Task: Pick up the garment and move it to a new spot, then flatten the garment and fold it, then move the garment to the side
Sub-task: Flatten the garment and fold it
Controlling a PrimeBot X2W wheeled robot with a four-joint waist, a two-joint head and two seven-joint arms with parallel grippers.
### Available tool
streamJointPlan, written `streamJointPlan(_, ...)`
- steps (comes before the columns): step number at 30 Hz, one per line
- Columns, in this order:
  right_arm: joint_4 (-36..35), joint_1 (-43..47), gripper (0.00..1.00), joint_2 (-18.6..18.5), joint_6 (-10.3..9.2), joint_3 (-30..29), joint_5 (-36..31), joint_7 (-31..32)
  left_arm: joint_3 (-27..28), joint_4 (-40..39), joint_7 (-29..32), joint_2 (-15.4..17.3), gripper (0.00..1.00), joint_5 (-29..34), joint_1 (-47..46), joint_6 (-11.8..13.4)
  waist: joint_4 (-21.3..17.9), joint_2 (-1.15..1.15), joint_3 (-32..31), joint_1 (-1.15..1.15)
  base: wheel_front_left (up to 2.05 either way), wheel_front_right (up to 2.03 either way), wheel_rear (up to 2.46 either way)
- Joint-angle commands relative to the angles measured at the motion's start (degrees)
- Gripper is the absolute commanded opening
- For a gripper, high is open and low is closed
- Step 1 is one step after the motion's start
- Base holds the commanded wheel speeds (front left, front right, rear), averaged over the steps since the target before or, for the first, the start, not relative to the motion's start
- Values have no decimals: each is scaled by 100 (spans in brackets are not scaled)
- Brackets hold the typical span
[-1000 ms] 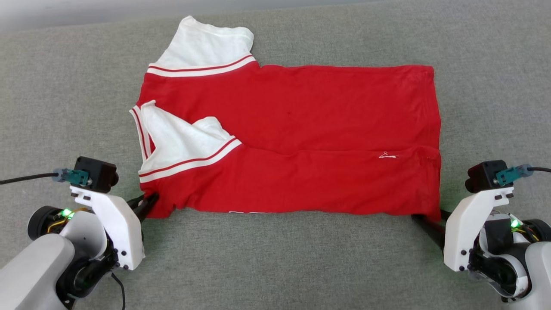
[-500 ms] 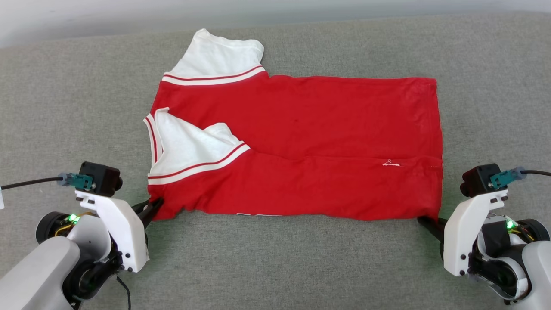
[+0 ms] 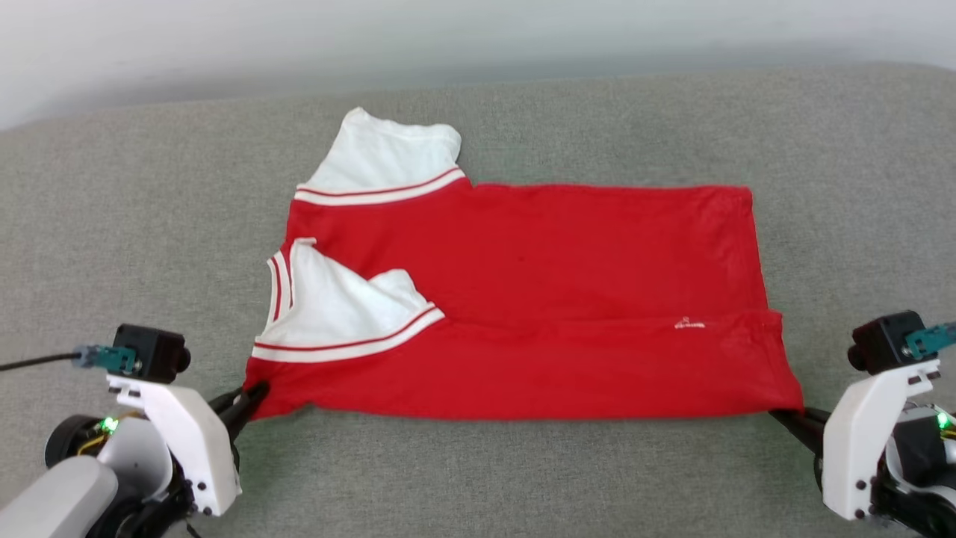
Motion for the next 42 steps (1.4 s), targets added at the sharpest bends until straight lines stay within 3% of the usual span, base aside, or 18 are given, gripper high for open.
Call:
streamJointPlan(1,-116,167,0,4,-3,-99,-50,114,44,-98,-31,58,0,-83,177,74,-12,0,-67,0,0,0,0)
streamJointPlan(15,-943,1315,0,477,-4,-855,-380,948,-9,-1022,-270,294,0,-423,1429,567,-112,0,-173,0,0,0,0)
streamJointPlan(28,-354,1121,0,773,-3,-514,-682,1012,-123,-340,-162,-81,0,-587,1290,456,-260,0,3,0,0,0,0)
streamJointPlan(29,-287,1115,0,787,-3,-492,-665,999,-94,-317,-212,-122,29,-575,1242,449,-255,0,10,0,0,0,0)
streamJointPlan(30,-246,1095,0,797,-3,-459,-615,986,-68,-284,-247,-135,47,-571,1200,441,-246,0,15,0,0,0,0)
streamJointPlan(31,-224,1073,0,800,-3,-442,-568,969,-53,-255,-267,-134,80,-554,1175,433,-239,0,17,0,0,0,0)
streamJointPlan(32,-189,1070,7,798,-3,-450,-523,961,-21,-235,-300,-144,100,-552,1152,448,-228,0,16,0,0,0,0)
streamJointPlan(33,-167,1078,34,805,-3,-455,-469,956,8,-219,-304,-140,100,-576,1134,477,-221,0,14,0,0,0,0)
streamJointPlan(34,-180,1076,47,795,-3,-427,-397,947,33,-212,-281,-111,100,-599,1121,503,-215,0,9,0,0,0,0)
streamJointPlan(35,-195,1084,98,772,-3,-438,-356,929,59,-229,-230,-58,100,-634,1108,526,-211,0,2,0,0,0,0)
streamJointPlan(39,-344,1152,100,667,-3,-492,-289,866,255,-580,68,149,100,-947,1071,633,-205,0,-27,0,0,0,0)
streamJointPlan(42,-536,1130,100,679,-3,-659,-208,792,399,-1003,564,536,100,-1259,1020,747,-236,0,-44,0,0,0,0)
